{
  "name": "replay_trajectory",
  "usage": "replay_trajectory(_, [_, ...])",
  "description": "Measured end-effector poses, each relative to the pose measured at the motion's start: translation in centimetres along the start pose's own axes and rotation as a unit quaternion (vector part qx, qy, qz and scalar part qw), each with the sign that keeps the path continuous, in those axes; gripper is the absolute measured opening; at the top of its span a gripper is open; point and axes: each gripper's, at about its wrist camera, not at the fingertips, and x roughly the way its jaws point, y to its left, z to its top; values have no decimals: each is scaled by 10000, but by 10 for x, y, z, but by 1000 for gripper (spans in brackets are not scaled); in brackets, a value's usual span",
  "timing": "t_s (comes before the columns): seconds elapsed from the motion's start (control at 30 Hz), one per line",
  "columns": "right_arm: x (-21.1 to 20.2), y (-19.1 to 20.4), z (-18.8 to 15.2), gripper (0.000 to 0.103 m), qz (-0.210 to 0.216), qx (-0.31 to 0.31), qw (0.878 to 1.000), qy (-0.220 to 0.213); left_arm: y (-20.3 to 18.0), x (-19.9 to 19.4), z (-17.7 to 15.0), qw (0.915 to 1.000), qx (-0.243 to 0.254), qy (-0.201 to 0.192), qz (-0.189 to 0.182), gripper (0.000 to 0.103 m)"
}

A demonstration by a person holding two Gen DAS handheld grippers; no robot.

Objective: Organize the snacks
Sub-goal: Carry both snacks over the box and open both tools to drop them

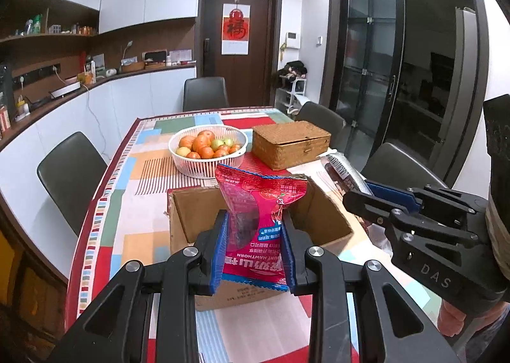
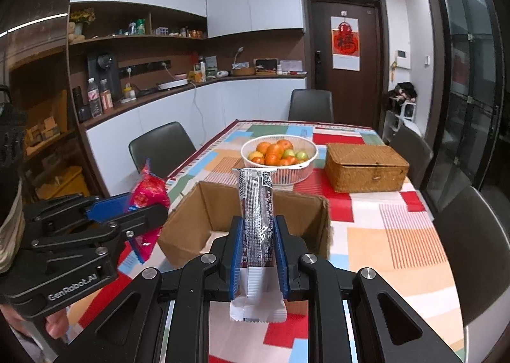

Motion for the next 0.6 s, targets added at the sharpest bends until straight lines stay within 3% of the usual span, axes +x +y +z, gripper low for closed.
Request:
replay_trajectory(0.17, [28, -5, 12, 20, 97, -1, 9996, 277, 12, 24, 12, 9995, -142, 263, 59, 30])
replay_trajectory(0.6, [92, -20, 21, 20, -162, -193, 9949, 975, 29, 85, 12, 9941, -373, 1011, 124, 30])
